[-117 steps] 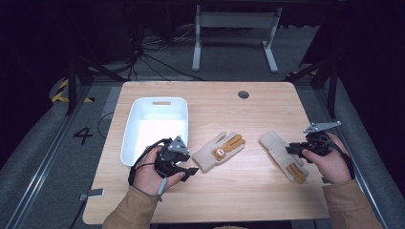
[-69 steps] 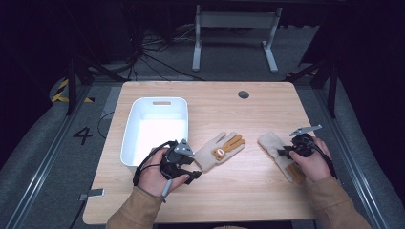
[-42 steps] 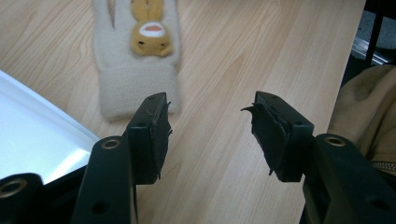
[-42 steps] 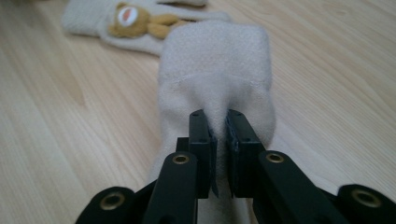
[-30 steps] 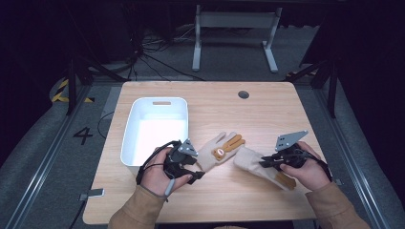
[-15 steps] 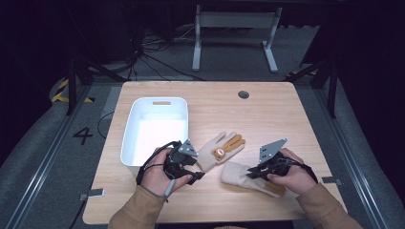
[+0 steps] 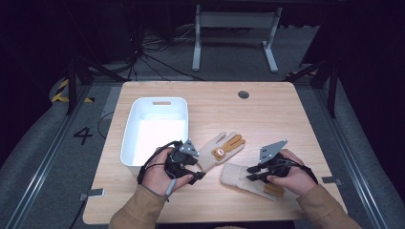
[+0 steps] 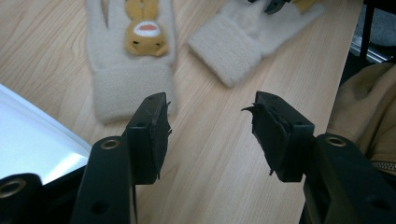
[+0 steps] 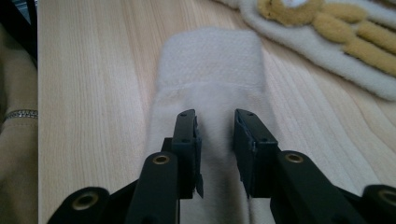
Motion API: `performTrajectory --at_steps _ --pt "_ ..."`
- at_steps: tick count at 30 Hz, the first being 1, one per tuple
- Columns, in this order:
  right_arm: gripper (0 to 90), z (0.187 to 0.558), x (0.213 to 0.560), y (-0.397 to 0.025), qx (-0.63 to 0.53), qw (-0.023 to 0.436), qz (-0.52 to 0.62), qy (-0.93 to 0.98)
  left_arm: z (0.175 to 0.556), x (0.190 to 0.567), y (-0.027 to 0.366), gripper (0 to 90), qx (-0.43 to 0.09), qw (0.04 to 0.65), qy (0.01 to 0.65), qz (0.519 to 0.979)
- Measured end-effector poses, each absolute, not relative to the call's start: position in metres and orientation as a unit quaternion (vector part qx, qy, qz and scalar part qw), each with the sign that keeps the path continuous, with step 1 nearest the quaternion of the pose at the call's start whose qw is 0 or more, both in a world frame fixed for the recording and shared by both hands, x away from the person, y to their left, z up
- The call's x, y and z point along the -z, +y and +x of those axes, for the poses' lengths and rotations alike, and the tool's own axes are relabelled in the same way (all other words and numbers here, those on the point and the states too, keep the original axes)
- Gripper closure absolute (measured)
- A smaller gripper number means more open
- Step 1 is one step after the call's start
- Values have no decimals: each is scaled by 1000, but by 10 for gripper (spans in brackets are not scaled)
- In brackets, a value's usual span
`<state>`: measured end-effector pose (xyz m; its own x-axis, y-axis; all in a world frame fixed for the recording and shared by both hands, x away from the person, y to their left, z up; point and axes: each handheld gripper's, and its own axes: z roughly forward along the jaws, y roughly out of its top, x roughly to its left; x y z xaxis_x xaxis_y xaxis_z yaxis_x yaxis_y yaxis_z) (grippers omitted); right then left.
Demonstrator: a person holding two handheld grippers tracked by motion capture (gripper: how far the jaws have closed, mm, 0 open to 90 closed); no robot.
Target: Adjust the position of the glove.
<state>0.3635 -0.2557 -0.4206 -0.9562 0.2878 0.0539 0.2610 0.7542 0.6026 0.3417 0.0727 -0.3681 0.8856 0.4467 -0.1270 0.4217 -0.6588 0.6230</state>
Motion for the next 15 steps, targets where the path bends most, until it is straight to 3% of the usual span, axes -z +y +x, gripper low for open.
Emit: performTrajectory --at_steps 3,5,15 --pt "772 361 417 -258 -325 23 150 933 343 368 71 468 -18 338 236 911" --pt "887 356 412 -262 -326 13 152 933 344 368 67 467 -16 337 230 913" --pt "900 334 418 -256 -296 -25 134 945 352 368 51 468 -7 337 206 919"
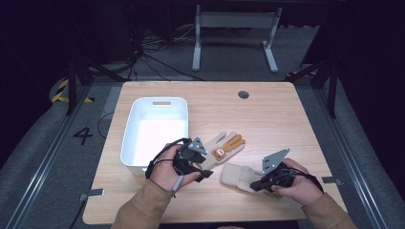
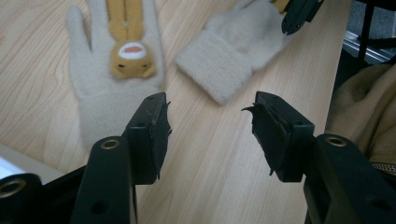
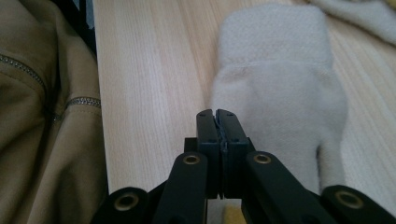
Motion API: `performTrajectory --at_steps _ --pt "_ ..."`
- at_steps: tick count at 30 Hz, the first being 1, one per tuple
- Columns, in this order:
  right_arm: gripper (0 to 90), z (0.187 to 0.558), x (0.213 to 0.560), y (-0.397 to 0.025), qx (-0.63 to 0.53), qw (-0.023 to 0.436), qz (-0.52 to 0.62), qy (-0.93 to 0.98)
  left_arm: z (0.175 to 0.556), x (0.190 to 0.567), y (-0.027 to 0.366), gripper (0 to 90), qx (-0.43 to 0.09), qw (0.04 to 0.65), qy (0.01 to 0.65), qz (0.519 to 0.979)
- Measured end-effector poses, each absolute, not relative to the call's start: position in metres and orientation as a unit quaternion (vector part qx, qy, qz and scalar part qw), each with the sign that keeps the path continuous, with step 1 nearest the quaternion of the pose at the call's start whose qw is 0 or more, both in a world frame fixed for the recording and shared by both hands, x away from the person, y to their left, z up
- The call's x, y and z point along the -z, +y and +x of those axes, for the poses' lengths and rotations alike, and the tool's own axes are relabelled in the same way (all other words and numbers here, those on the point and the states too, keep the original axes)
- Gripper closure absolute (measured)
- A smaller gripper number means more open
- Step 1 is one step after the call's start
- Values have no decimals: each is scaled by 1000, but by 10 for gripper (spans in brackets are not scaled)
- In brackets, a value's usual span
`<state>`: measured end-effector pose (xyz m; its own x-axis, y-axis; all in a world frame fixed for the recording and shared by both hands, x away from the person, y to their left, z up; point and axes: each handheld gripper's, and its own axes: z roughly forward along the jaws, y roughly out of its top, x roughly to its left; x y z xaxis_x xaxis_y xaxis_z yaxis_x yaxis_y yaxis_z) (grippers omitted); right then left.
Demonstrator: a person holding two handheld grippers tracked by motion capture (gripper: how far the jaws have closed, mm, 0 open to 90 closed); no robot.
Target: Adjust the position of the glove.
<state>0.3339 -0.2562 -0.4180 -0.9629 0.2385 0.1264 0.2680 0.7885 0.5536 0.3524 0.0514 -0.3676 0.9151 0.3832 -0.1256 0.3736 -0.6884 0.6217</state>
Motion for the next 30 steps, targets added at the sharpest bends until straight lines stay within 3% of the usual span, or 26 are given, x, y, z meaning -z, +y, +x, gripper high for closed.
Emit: performTrajectory --at_steps 13,30 --pt "900 326 434 -253 267 49 -134 -953 357 367 44 468 -4 336 194 921" --pt "900 341 437 -271 265 7 -166 -950 355 368 46 467 -3 335 199 921"
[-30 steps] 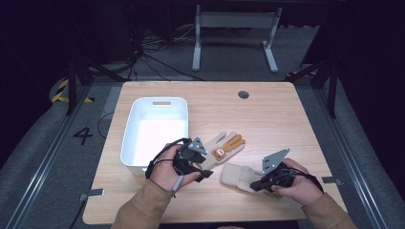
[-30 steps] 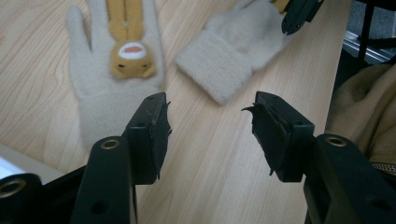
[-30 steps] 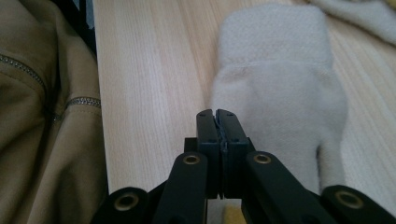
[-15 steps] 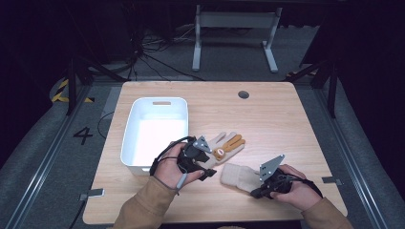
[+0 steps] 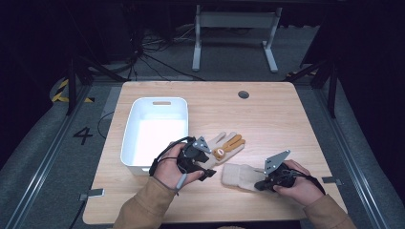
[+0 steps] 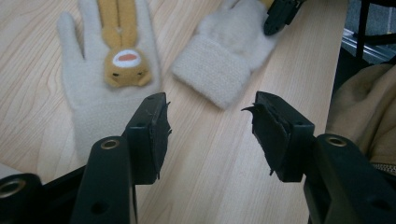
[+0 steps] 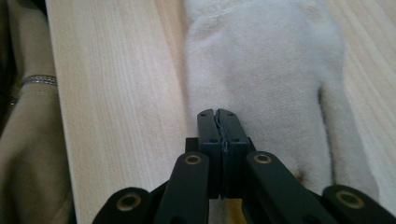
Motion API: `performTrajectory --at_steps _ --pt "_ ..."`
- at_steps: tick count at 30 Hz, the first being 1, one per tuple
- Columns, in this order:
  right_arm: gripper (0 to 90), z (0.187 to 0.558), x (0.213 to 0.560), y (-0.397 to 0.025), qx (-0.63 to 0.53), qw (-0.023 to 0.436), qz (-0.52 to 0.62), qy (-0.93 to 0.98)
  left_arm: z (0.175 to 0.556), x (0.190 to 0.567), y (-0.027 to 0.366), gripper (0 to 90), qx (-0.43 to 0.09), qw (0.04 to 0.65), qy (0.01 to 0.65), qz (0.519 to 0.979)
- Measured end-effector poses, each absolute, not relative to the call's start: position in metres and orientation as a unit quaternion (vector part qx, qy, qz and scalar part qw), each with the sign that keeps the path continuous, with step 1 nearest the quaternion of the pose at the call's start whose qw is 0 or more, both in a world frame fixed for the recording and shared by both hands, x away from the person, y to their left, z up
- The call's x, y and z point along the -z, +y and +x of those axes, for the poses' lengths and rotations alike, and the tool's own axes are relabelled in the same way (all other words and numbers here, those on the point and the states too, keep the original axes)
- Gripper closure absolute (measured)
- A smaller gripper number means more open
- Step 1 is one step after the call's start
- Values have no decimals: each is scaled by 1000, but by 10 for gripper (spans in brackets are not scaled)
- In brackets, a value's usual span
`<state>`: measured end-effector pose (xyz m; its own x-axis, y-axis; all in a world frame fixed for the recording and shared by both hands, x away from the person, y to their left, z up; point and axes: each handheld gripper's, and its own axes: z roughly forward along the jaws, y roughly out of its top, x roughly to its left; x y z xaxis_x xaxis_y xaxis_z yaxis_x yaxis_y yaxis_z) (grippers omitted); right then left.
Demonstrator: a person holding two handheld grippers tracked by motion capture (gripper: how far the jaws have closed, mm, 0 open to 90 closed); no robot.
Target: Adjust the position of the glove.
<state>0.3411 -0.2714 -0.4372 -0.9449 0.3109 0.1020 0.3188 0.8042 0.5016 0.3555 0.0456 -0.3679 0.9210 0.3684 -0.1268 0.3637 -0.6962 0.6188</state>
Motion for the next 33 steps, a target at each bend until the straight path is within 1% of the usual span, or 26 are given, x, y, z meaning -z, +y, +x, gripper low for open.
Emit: performTrajectory --at_steps 7,14,18,20,25,33 --pt "900 348 437 -277 267 -21 -183 -946 355 369 46 466 -4 333 199 922" --pt "900 349 436 -279 271 -24 -188 -944 355 369 47 466 -5 333 202 921" --pt "900 348 430 -280 284 -23 -184 -941 355 368 48 463 -6 336 202 920" --pt "900 348 423 -283 298 -27 -191 -935 356 369 48 458 -5 340 209 917" --pt "897 349 420 -287 306 -36 -199 -931 356 369 49 463 -14 352 230 907" --pt "884 351 416 -294 314 -43 -210 -925 358 369 48 517 -40 362 261 894"
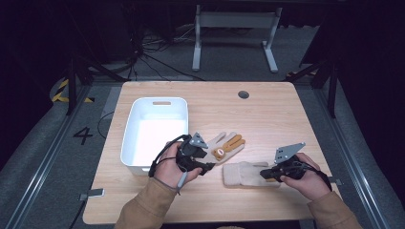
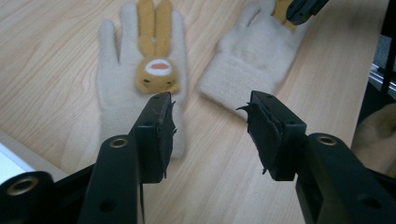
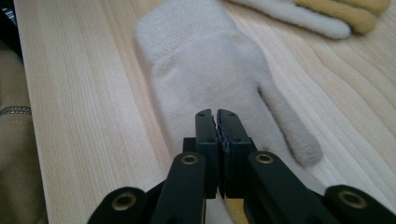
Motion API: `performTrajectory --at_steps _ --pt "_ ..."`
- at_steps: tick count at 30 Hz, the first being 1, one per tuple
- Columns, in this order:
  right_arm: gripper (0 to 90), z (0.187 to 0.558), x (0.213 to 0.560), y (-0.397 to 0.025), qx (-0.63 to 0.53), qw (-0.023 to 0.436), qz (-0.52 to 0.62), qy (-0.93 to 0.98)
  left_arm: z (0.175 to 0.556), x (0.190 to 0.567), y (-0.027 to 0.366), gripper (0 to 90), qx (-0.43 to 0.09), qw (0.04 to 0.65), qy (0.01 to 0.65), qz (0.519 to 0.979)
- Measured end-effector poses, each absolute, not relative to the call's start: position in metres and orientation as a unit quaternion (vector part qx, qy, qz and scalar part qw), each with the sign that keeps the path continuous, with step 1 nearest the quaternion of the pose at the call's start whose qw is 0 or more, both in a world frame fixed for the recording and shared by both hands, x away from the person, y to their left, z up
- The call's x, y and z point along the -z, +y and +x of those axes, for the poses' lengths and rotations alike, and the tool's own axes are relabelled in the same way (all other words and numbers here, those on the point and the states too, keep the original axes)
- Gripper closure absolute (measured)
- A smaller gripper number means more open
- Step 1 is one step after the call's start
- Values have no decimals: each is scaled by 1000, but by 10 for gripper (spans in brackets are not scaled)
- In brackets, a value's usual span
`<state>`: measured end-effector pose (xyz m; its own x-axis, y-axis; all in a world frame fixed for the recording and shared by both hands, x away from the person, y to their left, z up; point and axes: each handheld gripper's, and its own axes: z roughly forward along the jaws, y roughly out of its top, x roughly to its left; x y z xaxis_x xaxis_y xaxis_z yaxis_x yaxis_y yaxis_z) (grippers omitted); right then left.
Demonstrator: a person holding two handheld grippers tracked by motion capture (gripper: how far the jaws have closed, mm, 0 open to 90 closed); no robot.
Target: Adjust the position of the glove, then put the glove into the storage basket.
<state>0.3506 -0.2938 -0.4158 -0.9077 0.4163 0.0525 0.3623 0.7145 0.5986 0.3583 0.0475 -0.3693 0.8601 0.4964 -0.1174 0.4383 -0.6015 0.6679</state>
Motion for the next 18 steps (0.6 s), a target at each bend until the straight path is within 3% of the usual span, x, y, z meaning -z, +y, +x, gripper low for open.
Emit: performTrajectory --at_steps 18 --pt "859 359 404 -330 -338 68 257 903 384 378 22 491 -44 373 300 877"
